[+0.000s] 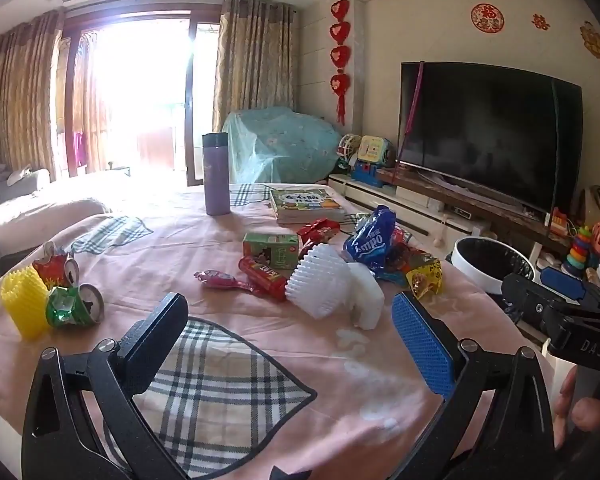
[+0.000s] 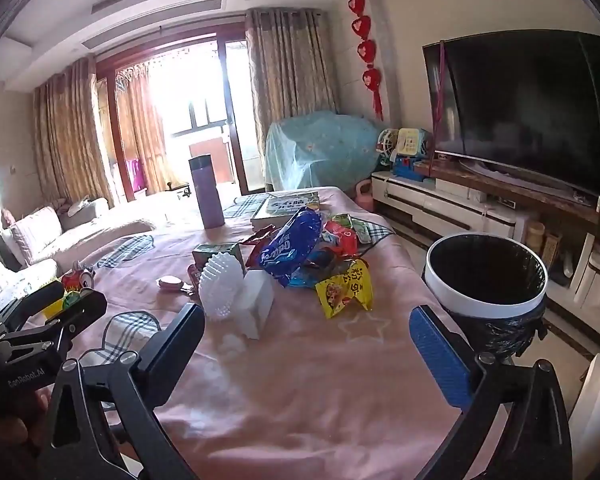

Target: Collect trash

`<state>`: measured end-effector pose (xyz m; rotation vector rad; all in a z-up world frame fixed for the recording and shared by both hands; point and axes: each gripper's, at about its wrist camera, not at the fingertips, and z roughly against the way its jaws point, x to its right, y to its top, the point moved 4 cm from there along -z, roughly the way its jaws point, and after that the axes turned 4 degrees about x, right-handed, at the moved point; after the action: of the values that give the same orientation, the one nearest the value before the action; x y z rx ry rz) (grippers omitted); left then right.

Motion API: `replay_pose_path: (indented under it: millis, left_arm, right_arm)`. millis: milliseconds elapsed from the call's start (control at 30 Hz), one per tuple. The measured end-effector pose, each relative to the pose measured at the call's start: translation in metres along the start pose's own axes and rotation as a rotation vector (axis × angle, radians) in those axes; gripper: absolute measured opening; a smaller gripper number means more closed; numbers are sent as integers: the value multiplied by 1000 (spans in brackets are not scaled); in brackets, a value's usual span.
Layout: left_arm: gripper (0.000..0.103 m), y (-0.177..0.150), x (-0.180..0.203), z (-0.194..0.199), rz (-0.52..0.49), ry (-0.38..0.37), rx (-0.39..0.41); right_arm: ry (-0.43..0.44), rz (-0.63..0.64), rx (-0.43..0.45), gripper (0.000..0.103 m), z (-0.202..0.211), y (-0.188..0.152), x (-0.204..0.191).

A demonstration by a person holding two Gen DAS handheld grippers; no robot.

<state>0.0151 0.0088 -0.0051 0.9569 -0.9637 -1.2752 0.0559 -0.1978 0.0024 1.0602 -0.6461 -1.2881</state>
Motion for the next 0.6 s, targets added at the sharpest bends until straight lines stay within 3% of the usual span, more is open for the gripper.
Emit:
replay_pose_path:
  millis: [600]
  left_arm:
    - [103,1,-4,2,-4,12,12]
  right_arm:
    - [9,-5,-3,103,-1,-4,-2]
